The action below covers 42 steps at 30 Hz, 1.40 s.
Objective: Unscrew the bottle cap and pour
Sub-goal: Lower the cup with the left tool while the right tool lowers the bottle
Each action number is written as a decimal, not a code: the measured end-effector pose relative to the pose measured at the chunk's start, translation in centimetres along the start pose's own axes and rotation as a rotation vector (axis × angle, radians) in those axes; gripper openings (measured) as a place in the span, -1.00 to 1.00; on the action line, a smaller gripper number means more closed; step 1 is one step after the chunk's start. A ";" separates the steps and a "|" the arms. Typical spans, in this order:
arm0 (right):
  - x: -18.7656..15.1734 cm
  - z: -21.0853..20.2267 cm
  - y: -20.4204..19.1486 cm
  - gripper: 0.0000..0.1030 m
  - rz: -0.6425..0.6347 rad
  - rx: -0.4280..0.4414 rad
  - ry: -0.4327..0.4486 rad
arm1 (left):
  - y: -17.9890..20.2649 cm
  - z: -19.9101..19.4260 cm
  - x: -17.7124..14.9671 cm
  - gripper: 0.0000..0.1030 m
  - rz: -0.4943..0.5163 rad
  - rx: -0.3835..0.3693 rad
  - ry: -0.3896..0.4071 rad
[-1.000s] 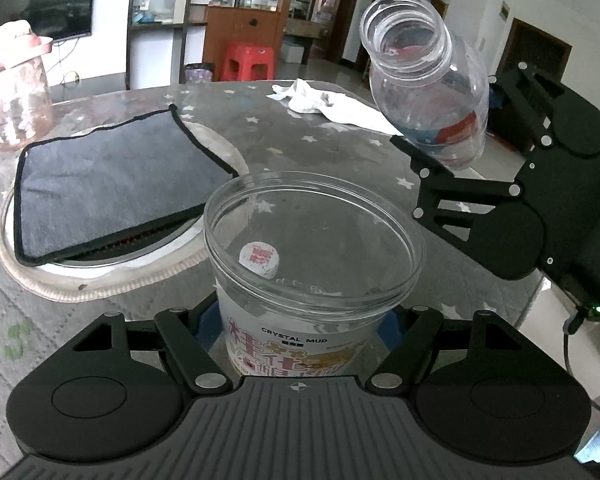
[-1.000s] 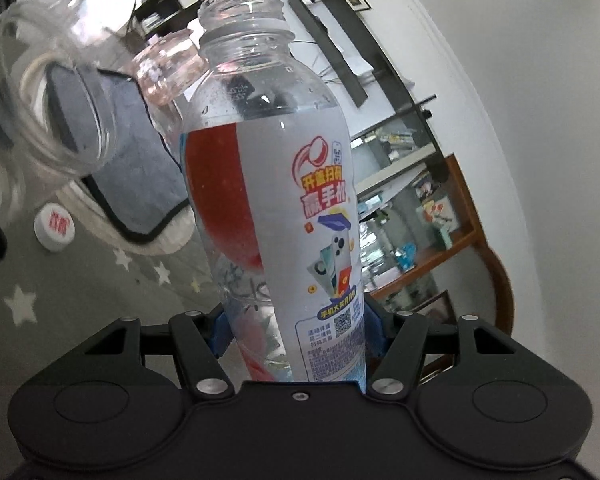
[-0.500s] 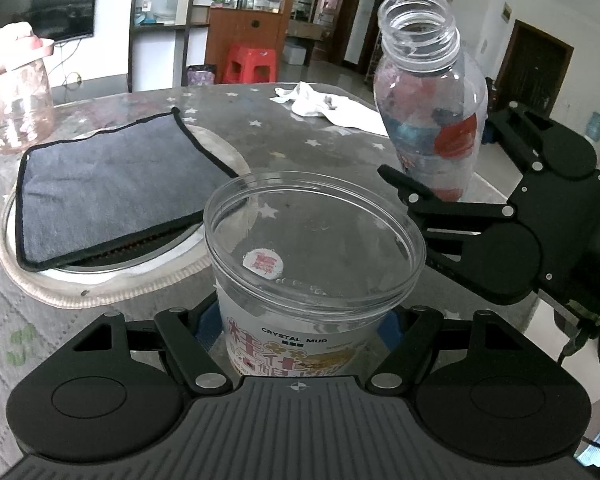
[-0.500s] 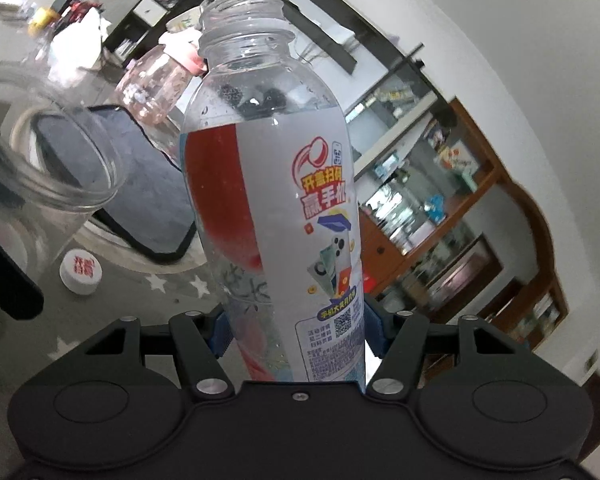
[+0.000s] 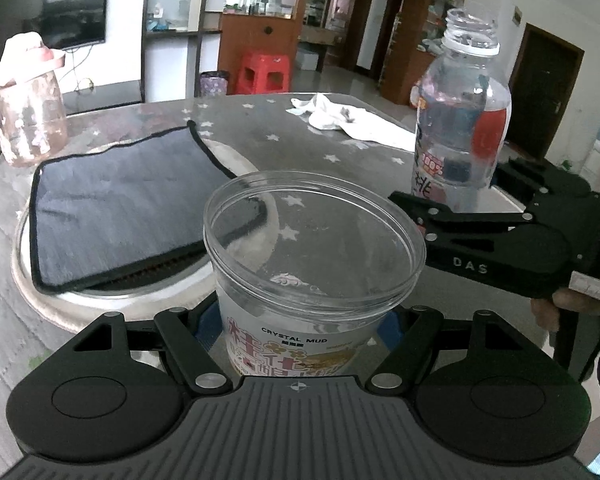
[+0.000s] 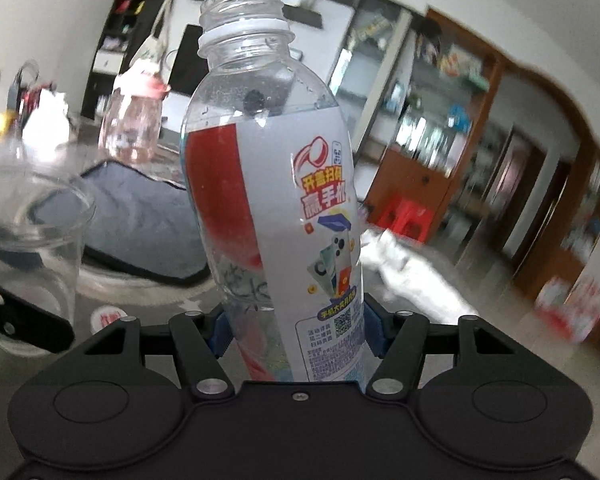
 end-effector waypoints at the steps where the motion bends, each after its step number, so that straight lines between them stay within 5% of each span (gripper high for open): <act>1: -0.1 0.0 0.3 0.27 0.027 0.011 -0.003 | -0.1 0.1 0.2 0.46 0.000 0.004 0.000; 18: -0.1 1.2 2.8 0.27 0.265 0.126 -0.007 | -2.6 2.2 4.1 0.46 -0.014 0.051 0.025; 42: 1.7 5.8 2.9 0.27 0.376 0.174 0.020 | -6.5 8.6 9.7 0.46 -0.069 0.073 0.042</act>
Point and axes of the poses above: each gripper's, at about its wrist camera, not at the fingertips, and z roughly the way its jaws point, y to its right, x to its top, the point moved 8 cm from there along z, roughly the way its jaws point, and after that the axes turned 4 degrees about x, right-handed, at the moved point
